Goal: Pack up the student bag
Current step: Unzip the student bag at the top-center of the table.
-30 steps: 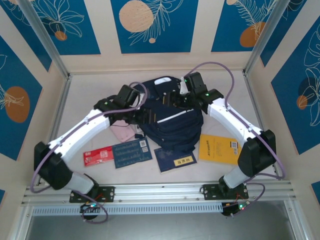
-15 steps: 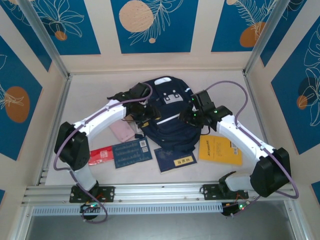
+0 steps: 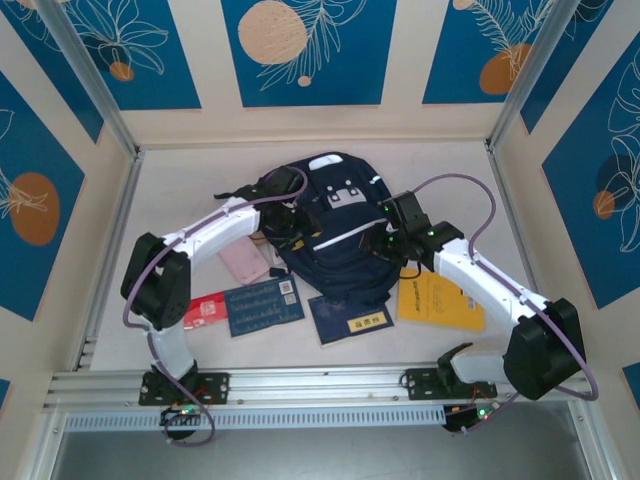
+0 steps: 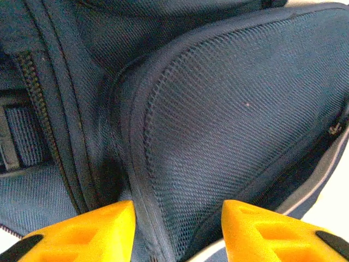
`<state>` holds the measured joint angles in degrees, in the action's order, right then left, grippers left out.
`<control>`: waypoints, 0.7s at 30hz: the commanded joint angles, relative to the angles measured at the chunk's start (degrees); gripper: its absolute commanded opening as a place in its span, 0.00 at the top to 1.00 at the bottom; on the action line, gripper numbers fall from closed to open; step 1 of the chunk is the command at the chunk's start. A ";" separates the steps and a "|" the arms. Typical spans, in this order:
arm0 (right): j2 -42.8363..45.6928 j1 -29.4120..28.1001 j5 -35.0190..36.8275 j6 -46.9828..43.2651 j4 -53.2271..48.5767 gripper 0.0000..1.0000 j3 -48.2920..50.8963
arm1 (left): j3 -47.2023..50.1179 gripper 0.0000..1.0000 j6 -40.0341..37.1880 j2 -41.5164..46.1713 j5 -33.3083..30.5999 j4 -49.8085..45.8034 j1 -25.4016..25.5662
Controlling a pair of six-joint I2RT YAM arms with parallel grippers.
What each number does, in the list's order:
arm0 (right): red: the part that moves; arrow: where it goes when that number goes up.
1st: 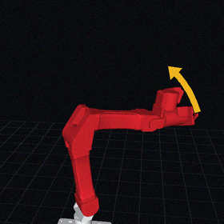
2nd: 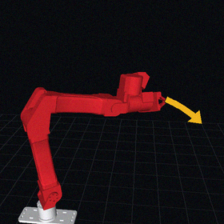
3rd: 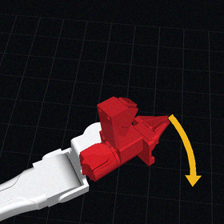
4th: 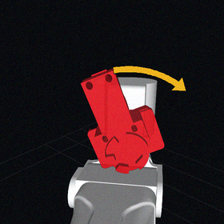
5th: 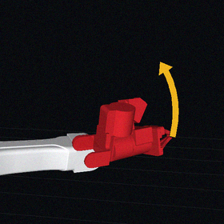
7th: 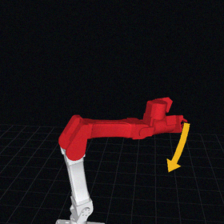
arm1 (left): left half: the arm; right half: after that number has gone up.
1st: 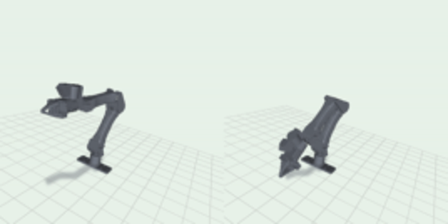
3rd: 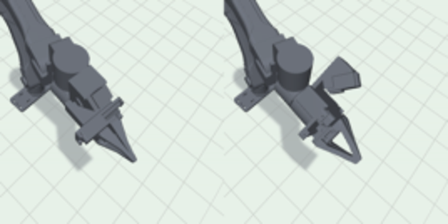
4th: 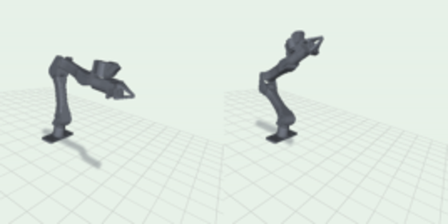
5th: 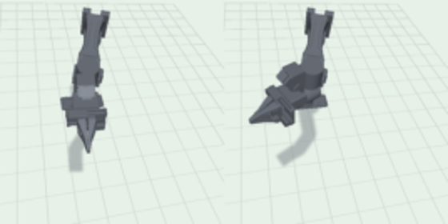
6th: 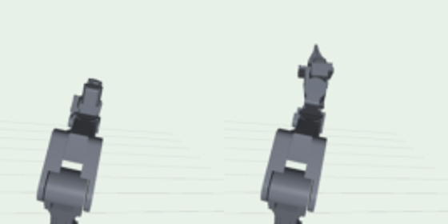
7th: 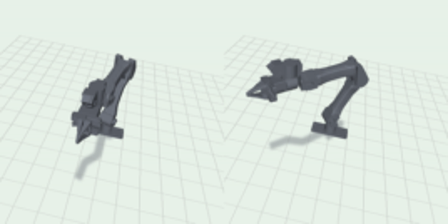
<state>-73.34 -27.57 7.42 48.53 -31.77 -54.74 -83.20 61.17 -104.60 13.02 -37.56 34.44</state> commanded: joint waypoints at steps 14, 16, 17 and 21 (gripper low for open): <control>7.24 -6.07 -5.56 -2.76 7.27 0.64 7.82 | 0.76 1.00 8.88 -0.58 -6.54 -0.14 -0.60; 8.33 -7.69 -5.39 -5.10 7.92 0.62 8.47 | 0.21 1.00 11.27 1.08 -7.10 -1.08 -0.60; 8.83 -8.13 -5.46 -5.72 8.25 0.61 8.87 | -0.30 1.00 12.47 1.78 -7.42 -1.88 -0.67; 10.38 -9.57 -6.94 -7.64 9.22 0.52 10.27 | -2.24 1.00 16.68 4.75 -7.92 -3.54 -0.67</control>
<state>-64.40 -36.32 2.20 43.79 -24.10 -45.65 -82.98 71.55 -104.36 8.49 -37.60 34.39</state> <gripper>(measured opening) 0.474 0.043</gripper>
